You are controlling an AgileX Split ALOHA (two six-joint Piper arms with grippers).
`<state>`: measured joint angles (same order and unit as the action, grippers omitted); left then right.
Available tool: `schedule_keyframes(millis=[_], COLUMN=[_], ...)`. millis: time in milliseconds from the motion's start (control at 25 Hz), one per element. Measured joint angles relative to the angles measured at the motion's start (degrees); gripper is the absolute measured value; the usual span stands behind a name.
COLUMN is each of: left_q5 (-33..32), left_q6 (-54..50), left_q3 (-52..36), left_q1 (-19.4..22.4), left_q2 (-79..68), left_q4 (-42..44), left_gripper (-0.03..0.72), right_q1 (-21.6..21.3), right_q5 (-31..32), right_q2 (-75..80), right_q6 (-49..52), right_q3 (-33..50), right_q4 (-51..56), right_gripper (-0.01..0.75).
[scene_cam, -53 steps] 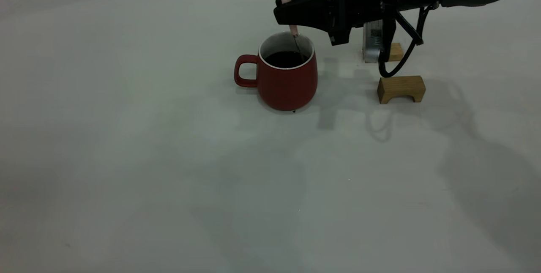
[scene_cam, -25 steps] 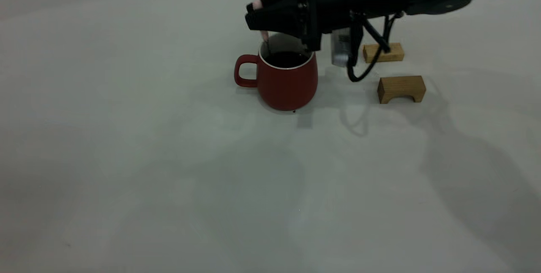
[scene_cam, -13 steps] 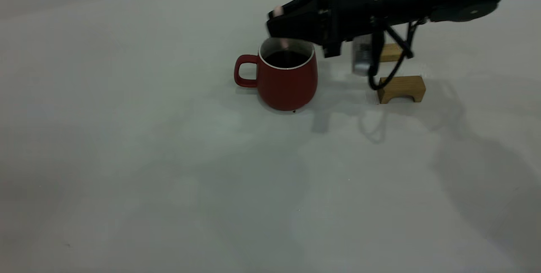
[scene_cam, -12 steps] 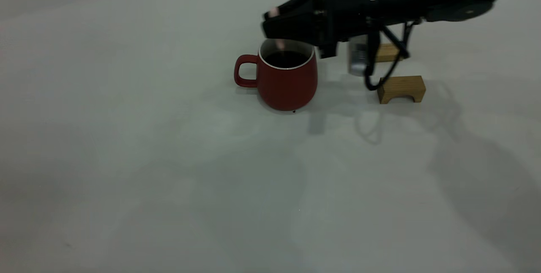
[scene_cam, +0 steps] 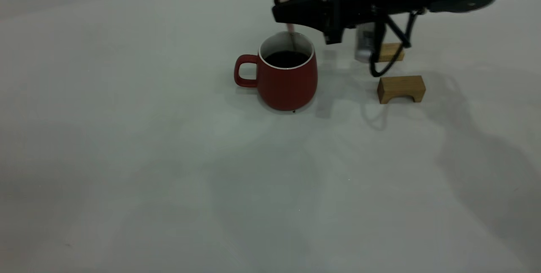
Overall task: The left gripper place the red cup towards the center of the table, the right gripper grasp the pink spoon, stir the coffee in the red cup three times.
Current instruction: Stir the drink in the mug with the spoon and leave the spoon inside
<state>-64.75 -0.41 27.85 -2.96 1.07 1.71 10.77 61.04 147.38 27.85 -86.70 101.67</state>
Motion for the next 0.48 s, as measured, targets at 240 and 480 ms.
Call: schedule_keyframes(millis=[240,480], left_q5=[0.0,0.0], left_q6=[0.0,0.0], left_q3=[0.0,0.0], left_q1=[0.0,0.0], left_q2=[0.0,0.0], left_q4=[0.0,0.0], left_gripper=[0.482,0.482], right_q1=[2.2,2.9], right_q5=[0.0,3.5], right_q2=[-1.2,-1.2], right_q6=[-0.1,-0.1], right_q3=[3.1,3.1], right_q4=[0.1,0.1], right_gripper=[0.133,0.143])
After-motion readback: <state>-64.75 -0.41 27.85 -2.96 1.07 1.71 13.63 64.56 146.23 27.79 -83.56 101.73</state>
